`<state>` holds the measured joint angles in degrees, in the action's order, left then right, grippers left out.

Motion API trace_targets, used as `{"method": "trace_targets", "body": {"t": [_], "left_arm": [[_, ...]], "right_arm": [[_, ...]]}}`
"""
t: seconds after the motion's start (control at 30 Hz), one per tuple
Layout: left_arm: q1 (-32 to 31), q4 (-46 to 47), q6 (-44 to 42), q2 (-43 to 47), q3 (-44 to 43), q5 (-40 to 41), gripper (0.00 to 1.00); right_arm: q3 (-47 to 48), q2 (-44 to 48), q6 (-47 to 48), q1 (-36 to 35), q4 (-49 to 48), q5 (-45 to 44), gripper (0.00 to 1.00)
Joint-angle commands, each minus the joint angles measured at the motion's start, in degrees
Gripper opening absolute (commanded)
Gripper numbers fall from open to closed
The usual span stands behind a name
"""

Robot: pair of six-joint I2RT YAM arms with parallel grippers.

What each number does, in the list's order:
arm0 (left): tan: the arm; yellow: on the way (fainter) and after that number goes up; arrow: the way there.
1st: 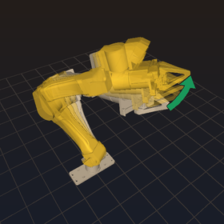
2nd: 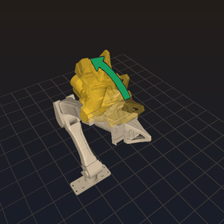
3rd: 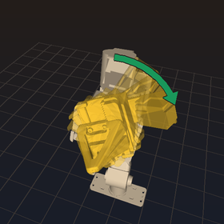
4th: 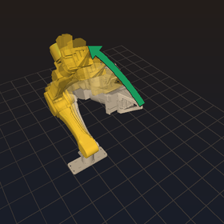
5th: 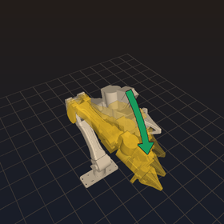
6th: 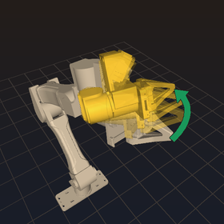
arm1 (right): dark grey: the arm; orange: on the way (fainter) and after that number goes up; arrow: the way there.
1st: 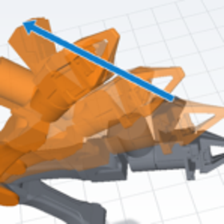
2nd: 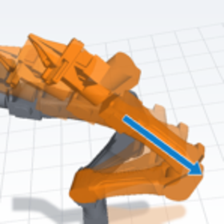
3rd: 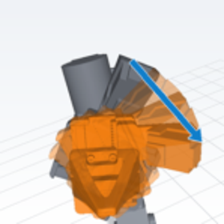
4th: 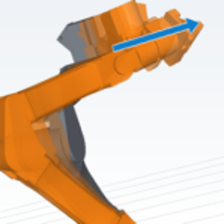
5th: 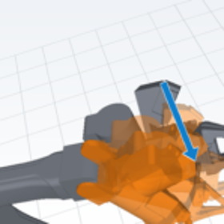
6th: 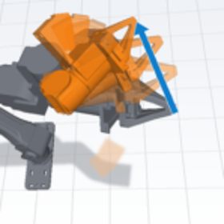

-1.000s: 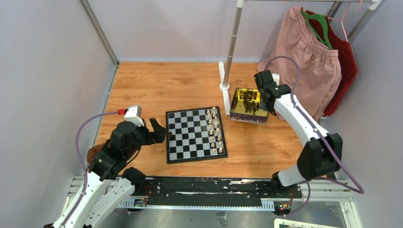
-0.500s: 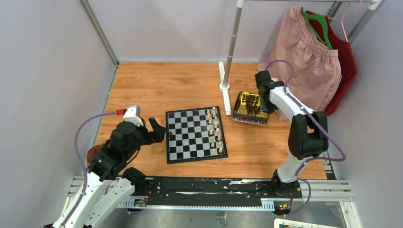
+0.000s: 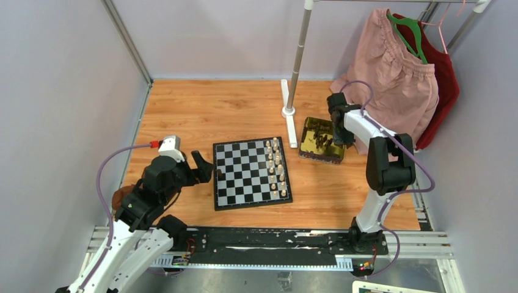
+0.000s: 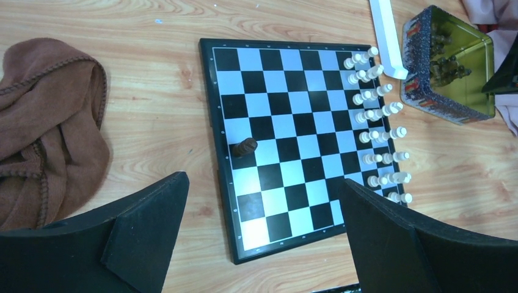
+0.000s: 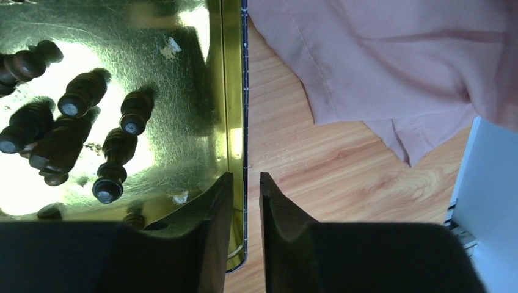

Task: Set up the chess pieces on the board
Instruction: Place the storage box at the center of the board.

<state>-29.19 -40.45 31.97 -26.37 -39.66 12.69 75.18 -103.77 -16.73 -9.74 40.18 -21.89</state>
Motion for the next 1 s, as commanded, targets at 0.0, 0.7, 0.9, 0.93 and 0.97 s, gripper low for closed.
{"method": "trace_targets", "body": {"t": [0.0, 0.7, 0.9, 0.93, 0.97], "left_arm": [[-0.43, 0.63, 0.47, -0.07, 0.16, 0.58, 1.00], [-0.43, 1.83, 16.49, -2.53, 4.05, 8.55, 0.92], [-0.43, 2.68, 23.60, -12.15, 2.91, 13.29, 0.68], [-0.43, 2.96, 24.69, -13.48, 2.92, 13.90, 0.63], [-0.43, 3.08, 25.73, -14.71, 3.04, 14.45, 0.60]], "right_arm": [[1.23, 0.78, 0.37, 0.91, 1.23, 0.34, 0.33], [0.16, 12.61, 0.42, -20.95, 4.16, -1.79, 0.25], [-2.53, 12.00, -0.13, -24.94, 3.05, 0.98, 0.09], [-2.94, 11.94, -0.14, -25.35, 2.75, 1.43, 0.07], [-3.39, 11.79, -0.13, -25.70, 2.45, 1.97, 0.05]]}}
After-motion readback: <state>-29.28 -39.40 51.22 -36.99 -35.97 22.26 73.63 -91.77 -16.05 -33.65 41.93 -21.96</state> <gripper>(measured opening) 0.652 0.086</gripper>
